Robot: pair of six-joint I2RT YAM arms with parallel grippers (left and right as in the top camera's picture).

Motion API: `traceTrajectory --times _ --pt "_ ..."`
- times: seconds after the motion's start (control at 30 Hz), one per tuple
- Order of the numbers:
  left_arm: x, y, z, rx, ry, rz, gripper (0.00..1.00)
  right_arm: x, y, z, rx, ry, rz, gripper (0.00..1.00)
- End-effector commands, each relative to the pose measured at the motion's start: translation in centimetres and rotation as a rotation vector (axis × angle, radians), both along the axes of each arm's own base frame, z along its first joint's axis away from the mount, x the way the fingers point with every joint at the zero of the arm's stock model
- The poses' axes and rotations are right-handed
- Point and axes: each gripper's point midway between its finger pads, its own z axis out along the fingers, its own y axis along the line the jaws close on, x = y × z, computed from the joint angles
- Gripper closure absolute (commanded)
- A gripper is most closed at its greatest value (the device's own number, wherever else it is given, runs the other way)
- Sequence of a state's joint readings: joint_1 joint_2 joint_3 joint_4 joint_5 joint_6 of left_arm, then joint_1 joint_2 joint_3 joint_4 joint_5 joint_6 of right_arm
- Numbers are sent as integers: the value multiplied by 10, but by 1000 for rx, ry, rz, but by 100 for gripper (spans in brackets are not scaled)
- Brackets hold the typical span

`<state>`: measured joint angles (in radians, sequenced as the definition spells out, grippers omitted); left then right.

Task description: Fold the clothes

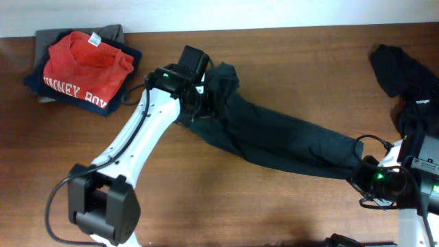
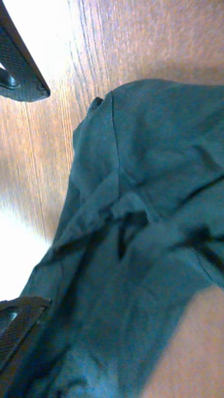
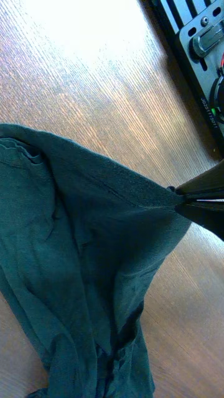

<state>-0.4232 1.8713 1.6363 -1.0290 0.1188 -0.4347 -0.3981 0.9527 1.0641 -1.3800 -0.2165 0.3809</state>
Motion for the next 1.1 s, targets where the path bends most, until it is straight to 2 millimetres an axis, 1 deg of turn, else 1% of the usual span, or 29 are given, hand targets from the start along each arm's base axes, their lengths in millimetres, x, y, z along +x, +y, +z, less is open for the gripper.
traceTrajectory --times 0.0,0.2,0.3,0.37,0.5,0.63,0.83,0.9,1.03,1.07 --pt "0 7 -36 77 50 -38 2 3 1 9 -9 -35 16 96" --pt "16 13 -63 217 2 -67 4 3 1 9 -10 -36 16 96" --pt "22 14 -71 310 -40 -103 4 5 0 9 -11 -40 16 96" --pt "25 12 -72 343 -64 -109 4 5 0 9 -12 -42 16 96" --pt "33 -4 -75 340 -116 -142 4 5 0 9 -12 -41 16 96" --pt "38 -11 -86 340 -131 -146 4 5 0 9 -12 -41 17 96" --pt "37 -5 -118 394 -84 -151 4 5 0 9 -12 -41 17 96" --pt "37 -1 -125 418 -77 -149 4 5 0 9 -12 -41 17 96" --pt "41 0 -126 433 -91 -143 4 5 0 9 -12 -41 16 96" --pt "42 0 -126 432 -94 -142 7 5 0 9 -12 -41 17 96"
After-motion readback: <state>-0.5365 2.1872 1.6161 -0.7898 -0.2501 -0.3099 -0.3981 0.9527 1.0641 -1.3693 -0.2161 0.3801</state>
